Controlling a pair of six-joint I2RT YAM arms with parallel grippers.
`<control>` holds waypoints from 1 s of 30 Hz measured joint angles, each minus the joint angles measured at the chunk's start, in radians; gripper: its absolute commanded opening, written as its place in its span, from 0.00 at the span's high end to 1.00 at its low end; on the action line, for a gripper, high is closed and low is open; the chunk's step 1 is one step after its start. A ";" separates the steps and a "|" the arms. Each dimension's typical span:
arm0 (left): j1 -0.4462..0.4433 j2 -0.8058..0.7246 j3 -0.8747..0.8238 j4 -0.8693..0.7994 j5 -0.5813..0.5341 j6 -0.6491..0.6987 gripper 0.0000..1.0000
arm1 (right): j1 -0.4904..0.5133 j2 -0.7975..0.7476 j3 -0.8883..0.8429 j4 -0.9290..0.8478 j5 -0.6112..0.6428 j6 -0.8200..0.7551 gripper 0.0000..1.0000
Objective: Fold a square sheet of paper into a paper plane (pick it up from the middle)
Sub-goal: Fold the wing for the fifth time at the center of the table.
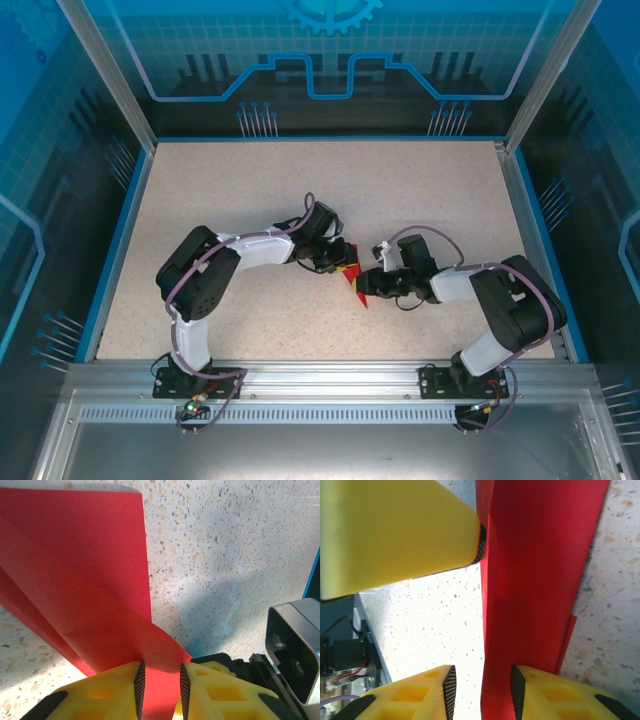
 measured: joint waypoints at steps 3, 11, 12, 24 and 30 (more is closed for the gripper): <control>0.000 0.000 0.004 -0.004 0.000 0.000 0.72 | 0.020 -0.009 0.018 -0.049 0.051 -0.026 0.73; 0.000 0.000 0.007 -0.011 0.000 0.000 0.72 | 0.032 -0.010 0.023 -0.092 0.111 -0.044 0.90; 0.000 0.000 0.007 -0.012 0.000 0.000 0.72 | 0.032 -0.010 0.023 -0.092 0.111 -0.042 0.91; 0.001 -0.084 -0.008 -0.027 -0.004 0.006 0.64 | -0.013 -0.010 -0.018 0.074 -0.045 0.082 0.94; 0.001 -0.117 -0.035 0.020 0.008 0.008 0.65 | -0.040 0.035 -0.019 0.169 -0.138 0.167 0.93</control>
